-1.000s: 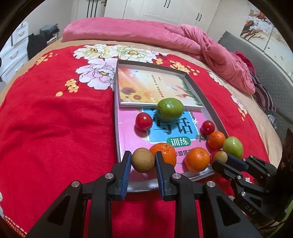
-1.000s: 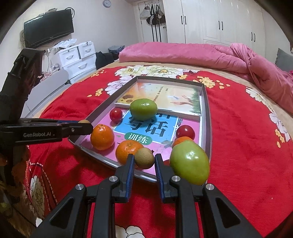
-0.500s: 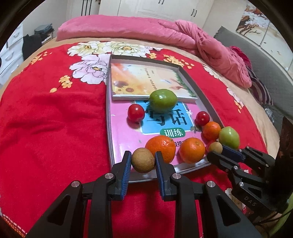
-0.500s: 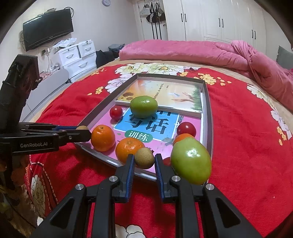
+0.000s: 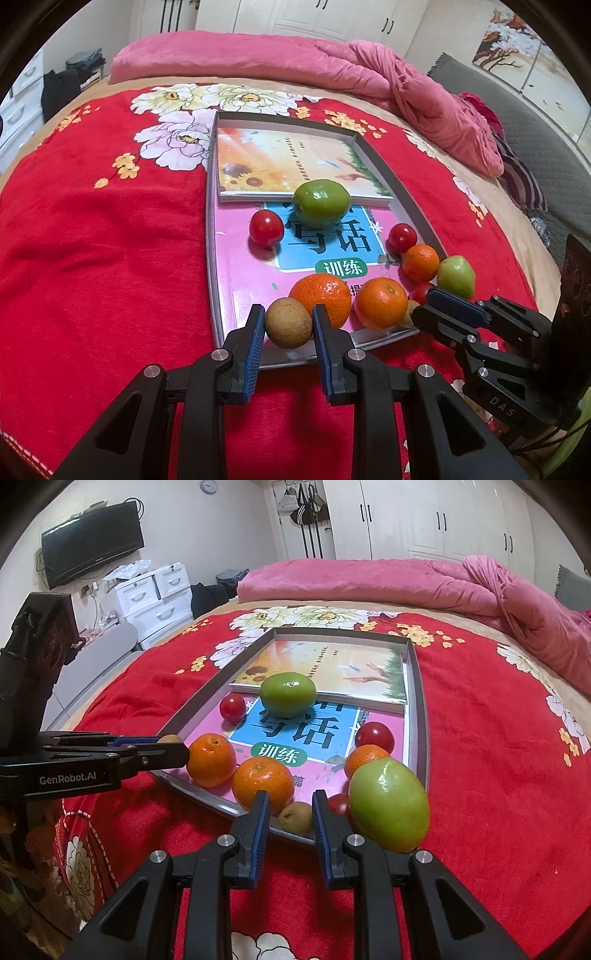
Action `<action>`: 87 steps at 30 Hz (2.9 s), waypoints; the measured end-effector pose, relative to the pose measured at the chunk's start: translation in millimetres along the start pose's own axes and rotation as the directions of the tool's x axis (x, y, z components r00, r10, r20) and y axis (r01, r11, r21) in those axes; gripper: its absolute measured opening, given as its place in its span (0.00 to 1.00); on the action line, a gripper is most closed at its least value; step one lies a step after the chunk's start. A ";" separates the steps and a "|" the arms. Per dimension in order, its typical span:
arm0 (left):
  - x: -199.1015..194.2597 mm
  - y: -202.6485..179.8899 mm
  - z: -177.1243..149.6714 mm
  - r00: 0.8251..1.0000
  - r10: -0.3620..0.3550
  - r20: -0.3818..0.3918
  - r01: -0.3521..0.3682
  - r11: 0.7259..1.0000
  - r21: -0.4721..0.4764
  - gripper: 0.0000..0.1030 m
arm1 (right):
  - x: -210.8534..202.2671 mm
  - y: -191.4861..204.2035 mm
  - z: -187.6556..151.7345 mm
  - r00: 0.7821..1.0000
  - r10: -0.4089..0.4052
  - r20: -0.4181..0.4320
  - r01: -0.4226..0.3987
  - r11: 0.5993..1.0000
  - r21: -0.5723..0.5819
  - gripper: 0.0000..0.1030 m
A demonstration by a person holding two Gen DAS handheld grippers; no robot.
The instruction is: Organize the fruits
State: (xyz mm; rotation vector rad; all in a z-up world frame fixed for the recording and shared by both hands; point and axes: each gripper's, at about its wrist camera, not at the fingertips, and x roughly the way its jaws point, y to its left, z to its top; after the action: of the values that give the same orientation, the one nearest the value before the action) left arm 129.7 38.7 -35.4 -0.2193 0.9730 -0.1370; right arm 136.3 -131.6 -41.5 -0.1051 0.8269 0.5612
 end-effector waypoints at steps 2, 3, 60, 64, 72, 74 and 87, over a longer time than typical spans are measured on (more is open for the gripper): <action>0.1 0.2 0.0 1.000 0.000 0.001 0.000 1.000 0.000 0.26 | 0.0 -0.1 0.1 1.000 0.004 0.000 -0.004 1.000 0.001 0.24; 0.2 0.3 0.0 1.000 -0.001 0.000 0.001 1.000 -0.001 0.26 | -0.4 -0.2 0.1 1.000 0.003 0.001 -0.003 1.000 0.001 0.26; -50.2 -12.9 -16.4 0.998 0.035 0.055 -0.033 0.999 -0.030 0.74 | -75.1 13.3 0.9 0.979 -0.112 0.172 0.112 0.994 0.011 0.95; -60.7 -21.8 -27.1 0.998 0.047 0.052 -0.045 0.998 -0.031 0.75 | -82.5 15.3 -1.6 0.984 -0.112 0.140 0.106 0.993 0.043 0.98; -71.9 -31.4 -61.0 0.998 0.062 0.004 -0.062 0.998 -0.025 0.75 | -93.5 14.1 -25.6 0.988 -0.144 0.059 0.136 0.984 0.118 0.99; -74.0 -34.3 -67.3 0.998 0.066 0.001 -0.066 0.998 -0.021 0.75 | -97.6 17.4 -32.0 0.988 -0.143 0.052 0.136 0.984 0.111 0.99; -81.5 -42.7 -76.9 0.997 0.070 0.013 -0.070 0.997 -0.016 0.75 | -117.7 26.1 -43.7 0.984 -0.156 0.088 0.146 0.983 0.110 0.99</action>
State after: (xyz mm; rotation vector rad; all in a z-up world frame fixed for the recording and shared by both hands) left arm 19.7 5.2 -1.3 -0.1995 0.9676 -0.0639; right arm 30.1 -173.4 16.9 -0.0455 0.7454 0.3773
